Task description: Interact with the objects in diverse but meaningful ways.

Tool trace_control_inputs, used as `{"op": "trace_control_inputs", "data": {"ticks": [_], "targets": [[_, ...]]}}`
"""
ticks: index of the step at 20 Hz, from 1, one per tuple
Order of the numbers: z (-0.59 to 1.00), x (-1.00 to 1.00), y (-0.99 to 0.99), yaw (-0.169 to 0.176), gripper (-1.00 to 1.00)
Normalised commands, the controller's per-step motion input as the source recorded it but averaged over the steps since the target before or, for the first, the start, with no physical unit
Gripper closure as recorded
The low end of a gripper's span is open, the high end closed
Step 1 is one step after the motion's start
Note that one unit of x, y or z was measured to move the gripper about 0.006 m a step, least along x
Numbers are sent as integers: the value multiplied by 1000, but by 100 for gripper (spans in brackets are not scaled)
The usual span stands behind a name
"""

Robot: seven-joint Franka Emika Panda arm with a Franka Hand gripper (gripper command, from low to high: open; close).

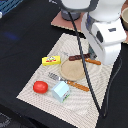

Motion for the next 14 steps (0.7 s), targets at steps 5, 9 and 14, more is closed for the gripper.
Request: {"op": "trace_control_inputs", "data": {"ticks": [5,9,14], "targets": [[-363,-53,-30,69,100],[-340,-79,-189,58,100],[-342,-199,-337,47,100]]}}
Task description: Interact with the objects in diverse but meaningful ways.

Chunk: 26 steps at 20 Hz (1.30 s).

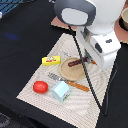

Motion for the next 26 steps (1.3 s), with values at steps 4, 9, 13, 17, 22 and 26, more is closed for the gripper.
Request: {"op": "trace_control_inputs", "data": {"ticks": [4,9,13,17,22,26], "targets": [[-279,-292,-396,34,-100],[398,-154,-88,19,-100],[704,-351,16,49,-100],[769,-487,134,54,-100],[383,-635,22,31,-100],[89,-896,-15,-2,-100]]}}
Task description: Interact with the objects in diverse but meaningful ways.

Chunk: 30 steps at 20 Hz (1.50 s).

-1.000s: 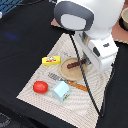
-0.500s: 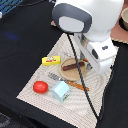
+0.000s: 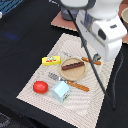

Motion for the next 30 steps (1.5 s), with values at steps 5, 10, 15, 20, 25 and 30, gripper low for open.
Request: {"op": "trace_control_inputs", "data": {"ticks": [5,10,15,20,25,30], "targets": [[-3,-813,-320,-36,-100],[-48,-664,-556,-86,-100],[-69,-637,-559,-97,-100],[-232,-704,-330,-86,-100],[-216,-802,-82,-39,-100],[-277,-824,0,-4,-100]]}}
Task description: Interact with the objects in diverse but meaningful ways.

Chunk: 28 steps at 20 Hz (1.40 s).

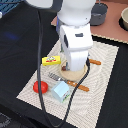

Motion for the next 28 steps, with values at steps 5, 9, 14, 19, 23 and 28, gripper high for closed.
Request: {"op": "trace_control_inputs", "data": {"ticks": [5,9,14,19,23,28], "targets": [[-265,-835,14,-3,-100],[-221,-786,55,-16,-100],[-254,-777,98,-29,-100],[-111,-809,222,-30,-100],[0,-840,386,-29,-100],[-79,-786,419,-49,-100]]}}
